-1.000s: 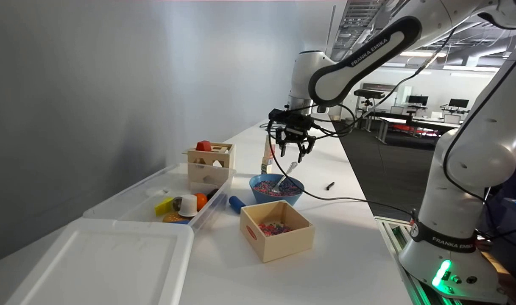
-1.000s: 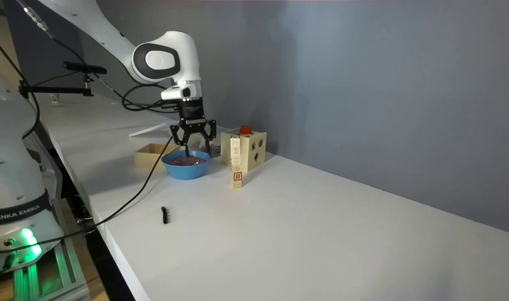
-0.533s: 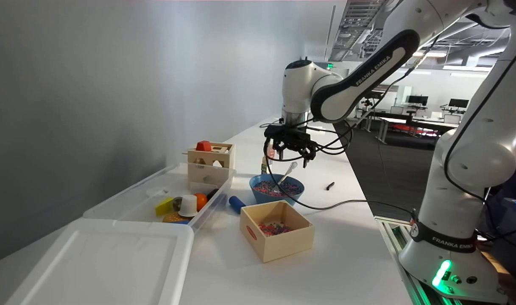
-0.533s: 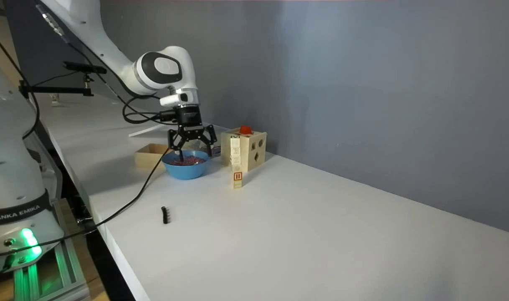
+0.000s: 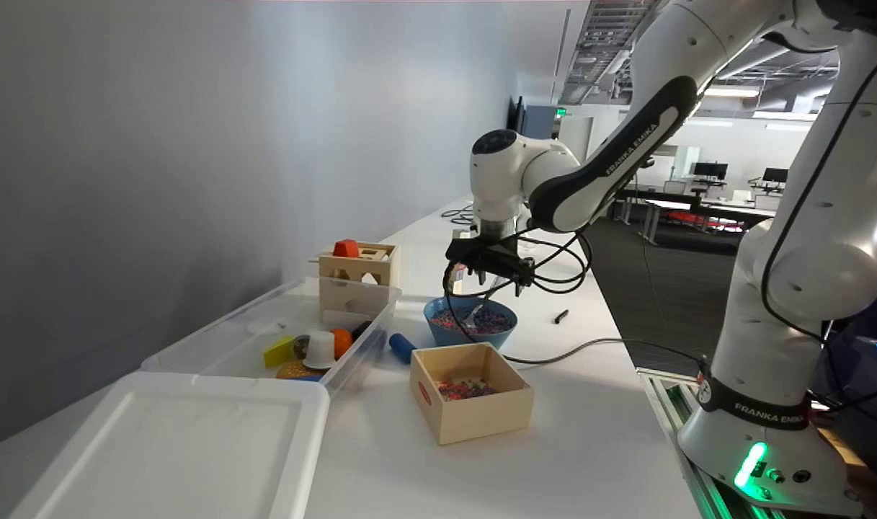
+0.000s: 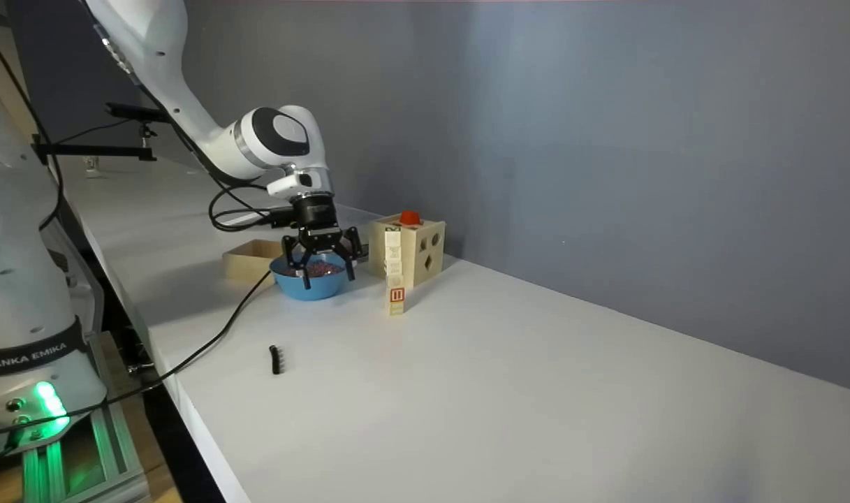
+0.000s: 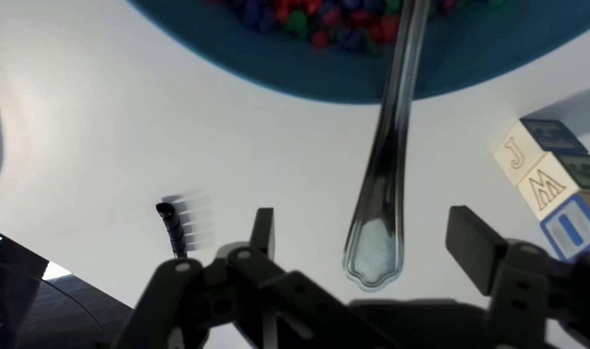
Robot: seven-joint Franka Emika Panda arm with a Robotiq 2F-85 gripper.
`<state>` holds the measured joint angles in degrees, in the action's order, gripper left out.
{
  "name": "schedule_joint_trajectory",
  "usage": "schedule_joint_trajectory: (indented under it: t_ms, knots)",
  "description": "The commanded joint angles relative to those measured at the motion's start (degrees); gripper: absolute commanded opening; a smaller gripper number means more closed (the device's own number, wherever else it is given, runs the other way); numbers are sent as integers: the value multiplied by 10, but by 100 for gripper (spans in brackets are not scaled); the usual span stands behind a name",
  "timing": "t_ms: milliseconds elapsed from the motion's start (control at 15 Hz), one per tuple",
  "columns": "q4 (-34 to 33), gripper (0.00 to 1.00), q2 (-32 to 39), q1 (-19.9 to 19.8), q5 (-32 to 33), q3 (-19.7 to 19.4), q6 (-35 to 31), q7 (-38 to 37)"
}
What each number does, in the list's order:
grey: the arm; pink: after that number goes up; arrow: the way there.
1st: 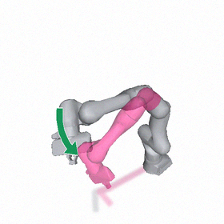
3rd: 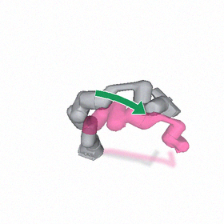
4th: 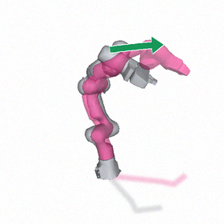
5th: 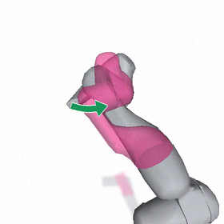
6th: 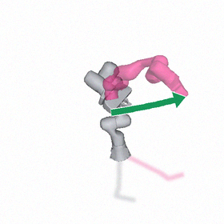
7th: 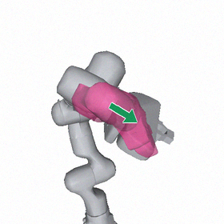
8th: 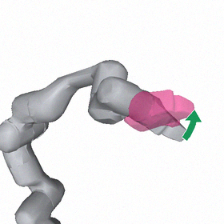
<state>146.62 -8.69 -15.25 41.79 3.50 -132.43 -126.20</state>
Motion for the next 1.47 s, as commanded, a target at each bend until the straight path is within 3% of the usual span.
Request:
schedule_joint_trajectory:
  t_ms: [0,533,800,1067,1400]
  knots:
    - [-11,59,20,28,37,-21,12,-39]
    - [1,3,-5,59,31,-35,24,-43]
    - [4,2,-16,68,25,-37,37,-31]
    - [12,2,-33,68,-29,-63,-29,35]
    - [19,2,-41,66,-213,-107,-127,222]
